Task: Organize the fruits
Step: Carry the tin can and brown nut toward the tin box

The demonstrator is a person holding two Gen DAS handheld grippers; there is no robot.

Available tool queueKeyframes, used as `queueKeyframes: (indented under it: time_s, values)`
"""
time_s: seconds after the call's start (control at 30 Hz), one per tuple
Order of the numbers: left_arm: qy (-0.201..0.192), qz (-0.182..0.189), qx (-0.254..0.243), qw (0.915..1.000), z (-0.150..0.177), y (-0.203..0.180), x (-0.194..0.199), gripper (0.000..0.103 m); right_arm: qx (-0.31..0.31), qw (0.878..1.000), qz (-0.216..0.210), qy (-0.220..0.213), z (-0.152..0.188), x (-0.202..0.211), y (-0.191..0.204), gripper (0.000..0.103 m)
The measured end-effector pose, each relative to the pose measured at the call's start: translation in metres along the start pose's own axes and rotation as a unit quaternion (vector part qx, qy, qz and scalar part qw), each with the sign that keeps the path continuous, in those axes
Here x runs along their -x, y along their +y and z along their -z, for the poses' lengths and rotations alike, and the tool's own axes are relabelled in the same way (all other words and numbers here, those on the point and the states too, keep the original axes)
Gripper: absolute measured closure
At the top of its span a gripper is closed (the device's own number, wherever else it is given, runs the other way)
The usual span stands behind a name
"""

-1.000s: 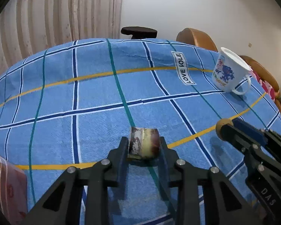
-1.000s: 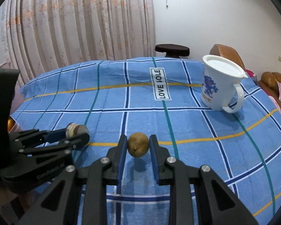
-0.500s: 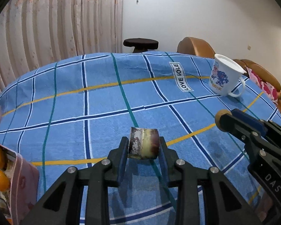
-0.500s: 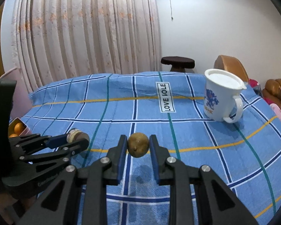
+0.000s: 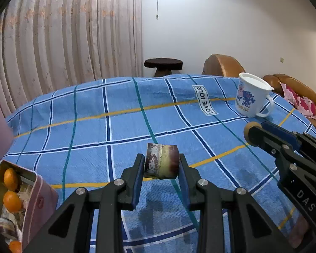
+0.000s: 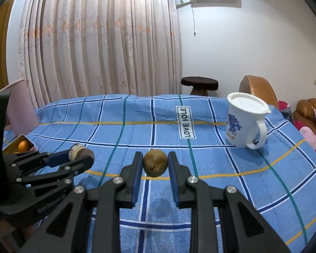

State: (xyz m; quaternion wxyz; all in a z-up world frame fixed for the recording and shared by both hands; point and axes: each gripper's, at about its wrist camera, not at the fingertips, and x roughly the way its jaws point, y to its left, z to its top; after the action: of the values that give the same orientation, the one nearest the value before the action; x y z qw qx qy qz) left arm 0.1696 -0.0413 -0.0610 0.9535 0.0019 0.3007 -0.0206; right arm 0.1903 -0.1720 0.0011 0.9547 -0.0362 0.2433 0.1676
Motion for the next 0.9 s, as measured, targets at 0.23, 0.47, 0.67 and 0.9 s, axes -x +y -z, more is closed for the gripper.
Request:
queueKeyframes:
  time_s: [0.23, 0.47, 0.67, 0.9]
  values:
    - [-0.02, -0.007, 0.005, 0.9998, 0.001, 0.002, 0.009, 0.07, 0.004, 1.0, 0.002, -0.018, 0.0, 0.006, 0.002, 0.076]
    - [-0.039, -0.012, 0.012, 0.9991, 0.003, 0.004, 0.017, 0.07, 0.008, 0.999, 0.005, -0.031, 0.0, 0.011, 0.003, 0.076]
    - [-0.061, -0.023, 0.009, 0.9978, 0.006, 0.002, 0.026, 0.07, 0.016, 0.999, 0.008, -0.049, 0.0, 0.017, 0.006, 0.076]
    - [-0.073, -0.026, 0.009, 0.9969, 0.008, 0.004, 0.035, 0.07, 0.023, 0.998, 0.004, -0.06, 0.0, 0.022, 0.011, 0.076]
